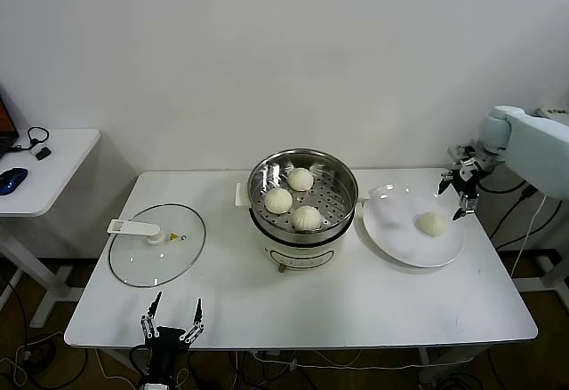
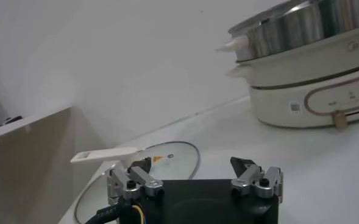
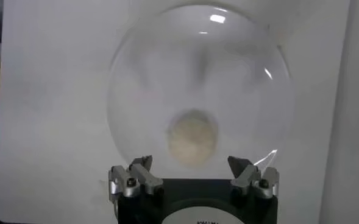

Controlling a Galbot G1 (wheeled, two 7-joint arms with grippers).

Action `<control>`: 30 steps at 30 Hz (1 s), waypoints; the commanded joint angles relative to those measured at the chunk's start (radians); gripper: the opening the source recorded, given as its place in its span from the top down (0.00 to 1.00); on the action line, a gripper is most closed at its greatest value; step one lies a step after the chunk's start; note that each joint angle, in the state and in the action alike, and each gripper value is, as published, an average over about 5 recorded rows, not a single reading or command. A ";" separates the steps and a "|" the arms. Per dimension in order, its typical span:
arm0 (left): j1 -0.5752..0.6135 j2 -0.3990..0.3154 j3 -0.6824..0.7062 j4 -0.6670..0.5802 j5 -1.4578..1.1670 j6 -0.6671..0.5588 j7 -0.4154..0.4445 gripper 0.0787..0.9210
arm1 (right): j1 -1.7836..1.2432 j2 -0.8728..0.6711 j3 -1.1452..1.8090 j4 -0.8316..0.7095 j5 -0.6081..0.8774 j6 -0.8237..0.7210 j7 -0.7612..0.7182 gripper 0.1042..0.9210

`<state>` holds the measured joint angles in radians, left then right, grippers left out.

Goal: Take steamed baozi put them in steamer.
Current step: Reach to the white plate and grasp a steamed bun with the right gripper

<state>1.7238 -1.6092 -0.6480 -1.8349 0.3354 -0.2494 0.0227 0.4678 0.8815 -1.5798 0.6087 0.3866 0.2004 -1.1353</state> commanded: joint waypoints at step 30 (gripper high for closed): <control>-0.010 -0.049 0.003 0.042 0.033 -0.022 -0.012 0.12 | -0.302 0.097 0.489 -0.309 -0.220 0.044 0.024 0.12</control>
<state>1.7132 -1.6092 -0.6470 -1.7950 0.3651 -0.2692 0.0119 0.1943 0.9631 -1.1740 0.3695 0.1909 0.2292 -1.1153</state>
